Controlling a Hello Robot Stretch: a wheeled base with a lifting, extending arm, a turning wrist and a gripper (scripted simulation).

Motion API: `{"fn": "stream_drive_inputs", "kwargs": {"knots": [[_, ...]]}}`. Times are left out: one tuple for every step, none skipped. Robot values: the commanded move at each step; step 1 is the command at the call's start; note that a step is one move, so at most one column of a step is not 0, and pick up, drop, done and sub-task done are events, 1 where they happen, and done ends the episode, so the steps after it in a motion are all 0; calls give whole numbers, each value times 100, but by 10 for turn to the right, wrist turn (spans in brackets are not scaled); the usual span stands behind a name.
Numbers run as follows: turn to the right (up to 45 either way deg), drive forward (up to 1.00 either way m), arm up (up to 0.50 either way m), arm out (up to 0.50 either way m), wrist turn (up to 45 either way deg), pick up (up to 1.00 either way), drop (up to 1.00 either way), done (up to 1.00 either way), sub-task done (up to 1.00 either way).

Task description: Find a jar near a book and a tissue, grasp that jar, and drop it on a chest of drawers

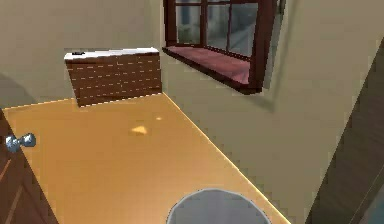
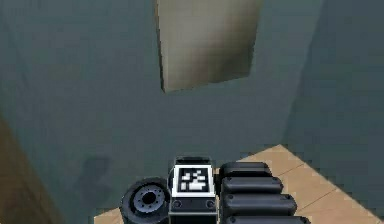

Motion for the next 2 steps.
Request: {"fn": "stream_drive_inputs", "kwargs": {"knots": [[-180, 0, 0, 0, 0, 0, 0, 0, 0], [0, 100, 0, 0, 0, 0, 0, 0, 0]]}}
